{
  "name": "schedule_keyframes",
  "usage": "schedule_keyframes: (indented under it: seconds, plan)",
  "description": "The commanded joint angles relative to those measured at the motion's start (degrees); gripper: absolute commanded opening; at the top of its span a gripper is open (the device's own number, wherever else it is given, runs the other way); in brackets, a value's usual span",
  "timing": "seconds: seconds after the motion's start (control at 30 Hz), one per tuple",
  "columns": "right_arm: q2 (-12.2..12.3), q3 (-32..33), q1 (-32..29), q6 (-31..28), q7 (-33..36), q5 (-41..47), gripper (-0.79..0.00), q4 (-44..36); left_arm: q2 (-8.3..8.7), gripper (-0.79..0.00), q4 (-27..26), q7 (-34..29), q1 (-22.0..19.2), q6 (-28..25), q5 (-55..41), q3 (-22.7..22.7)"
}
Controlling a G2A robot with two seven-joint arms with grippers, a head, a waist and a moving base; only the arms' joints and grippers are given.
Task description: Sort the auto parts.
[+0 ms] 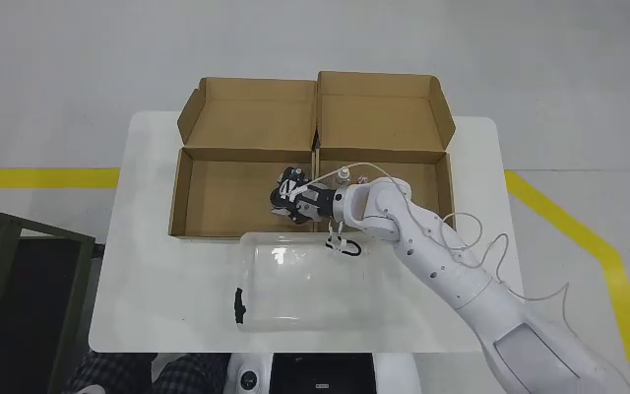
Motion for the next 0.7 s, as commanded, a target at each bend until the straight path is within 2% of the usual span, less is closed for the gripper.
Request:
schedule_keyframes:
  seconds: [0.0, 0.27, 0.4, 0.57, 0.67]
  plan:
    - [-0.19, -0.18, 0.23, -0.17, 0.03, -0.09, -0.785, 0.61, 0.0, 0.0, 0.0, 0.0, 0.0, 0.0, 0.0, 0.0]
    - [-0.76, -0.47, 0.63, -0.55, -0.12, -1.13, -0.785, 2.3, 0.0, 0.0, 0.0, 0.0, 0.0, 0.0, 0.0, 0.0]
    - [-0.91, -0.44, 0.58, -0.93, 0.26, -1.55, -0.683, 2.68, 0.0, 0.0, 0.0, 0.0, 0.0, 0.0, 0.0, 0.0]
    - [-1.05, -0.18, 0.5, -1.22, 0.6, -1.86, -0.665, 2.77, 0.0, 0.0, 0.0, 0.0, 0.0, 0.0, 0.0, 0.0]
    - [-1.1, -0.03, 0.48, -1.54, 0.95, -2.16, -0.619, 2.74, 0.0, 0.0, 0.0, 0.0, 0.0, 0.0, 0.0, 0.0]
